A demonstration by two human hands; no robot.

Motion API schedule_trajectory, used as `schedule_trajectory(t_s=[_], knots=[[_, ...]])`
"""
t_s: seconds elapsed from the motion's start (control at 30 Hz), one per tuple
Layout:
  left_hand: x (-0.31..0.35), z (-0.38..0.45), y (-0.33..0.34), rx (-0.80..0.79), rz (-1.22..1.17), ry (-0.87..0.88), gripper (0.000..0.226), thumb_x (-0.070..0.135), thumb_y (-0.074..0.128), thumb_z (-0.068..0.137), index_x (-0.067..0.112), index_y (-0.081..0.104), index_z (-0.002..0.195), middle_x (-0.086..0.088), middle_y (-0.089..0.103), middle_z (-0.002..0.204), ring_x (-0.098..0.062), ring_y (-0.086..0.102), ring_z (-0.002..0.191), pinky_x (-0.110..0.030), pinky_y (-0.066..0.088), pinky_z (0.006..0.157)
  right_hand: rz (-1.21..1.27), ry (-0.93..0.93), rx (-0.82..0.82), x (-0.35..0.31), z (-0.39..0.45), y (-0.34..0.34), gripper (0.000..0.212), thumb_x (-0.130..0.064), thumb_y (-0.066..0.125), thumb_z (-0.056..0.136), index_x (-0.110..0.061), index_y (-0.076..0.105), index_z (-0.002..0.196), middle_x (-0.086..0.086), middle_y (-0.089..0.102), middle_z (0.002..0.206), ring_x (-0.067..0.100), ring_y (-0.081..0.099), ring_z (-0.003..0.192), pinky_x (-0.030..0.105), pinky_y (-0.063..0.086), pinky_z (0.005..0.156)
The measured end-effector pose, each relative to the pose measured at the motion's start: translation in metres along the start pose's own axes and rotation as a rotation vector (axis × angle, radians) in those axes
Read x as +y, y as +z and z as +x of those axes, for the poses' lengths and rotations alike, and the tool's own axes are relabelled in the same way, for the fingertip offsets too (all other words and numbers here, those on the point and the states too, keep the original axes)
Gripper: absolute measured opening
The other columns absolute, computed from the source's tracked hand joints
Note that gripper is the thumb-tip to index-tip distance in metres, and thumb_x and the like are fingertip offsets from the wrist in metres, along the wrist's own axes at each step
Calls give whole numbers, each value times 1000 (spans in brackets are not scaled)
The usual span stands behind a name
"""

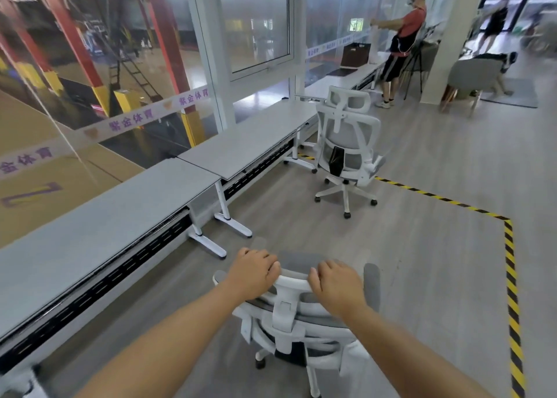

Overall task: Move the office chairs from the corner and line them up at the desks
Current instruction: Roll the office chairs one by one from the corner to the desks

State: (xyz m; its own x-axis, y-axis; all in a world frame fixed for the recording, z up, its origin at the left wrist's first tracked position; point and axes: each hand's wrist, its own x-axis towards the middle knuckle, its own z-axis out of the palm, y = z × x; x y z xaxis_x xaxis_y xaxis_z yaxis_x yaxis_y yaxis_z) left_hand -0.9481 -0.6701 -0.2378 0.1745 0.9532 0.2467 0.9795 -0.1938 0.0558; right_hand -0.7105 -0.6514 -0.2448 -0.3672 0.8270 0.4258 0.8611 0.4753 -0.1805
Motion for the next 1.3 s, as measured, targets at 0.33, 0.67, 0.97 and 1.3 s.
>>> schedule_trajectory(t_s=[0.33, 0.67, 0.97, 1.3], knots=[[-119, 143, 23, 8, -80, 101, 37, 37, 29, 97, 22, 57, 78, 8, 49, 71, -20, 51, 71, -36, 38, 77, -95, 150, -74, -14, 152, 66, 40, -42, 34, 95, -20, 58, 71, -2, 58, 67, 21, 54, 62, 36, 45, 64], [-243, 246, 39, 63, -146, 248, 31, 33, 41, 93, 21, 56, 69, 3, 52, 63, -21, 49, 62, -34, 40, 69, -192, 291, -32, -60, 270, 134, 41, -41, 36, 95, -21, 62, 69, -3, 60, 67, 22, 57, 64, 38, 46, 67], [-326, 290, 55, 31, -127, 253, 34, 36, 35, 92, 21, 60, 75, 2, 60, 72, -22, 55, 70, -39, 43, 76, -210, 392, -123, -110, 334, 171, 47, -42, 29, 96, -20, 63, 73, -3, 62, 71, 23, 57, 69, 40, 48, 73], [-350, 305, 49, -136, -104, 212, 50, 44, 19, 92, 25, 66, 91, 6, 66, 90, -19, 56, 86, -40, 39, 90, -128, 434, -226, -127, 354, 172, 60, -47, 12, 98, -21, 65, 88, -4, 63, 84, 21, 56, 84, 37, 44, 85]])
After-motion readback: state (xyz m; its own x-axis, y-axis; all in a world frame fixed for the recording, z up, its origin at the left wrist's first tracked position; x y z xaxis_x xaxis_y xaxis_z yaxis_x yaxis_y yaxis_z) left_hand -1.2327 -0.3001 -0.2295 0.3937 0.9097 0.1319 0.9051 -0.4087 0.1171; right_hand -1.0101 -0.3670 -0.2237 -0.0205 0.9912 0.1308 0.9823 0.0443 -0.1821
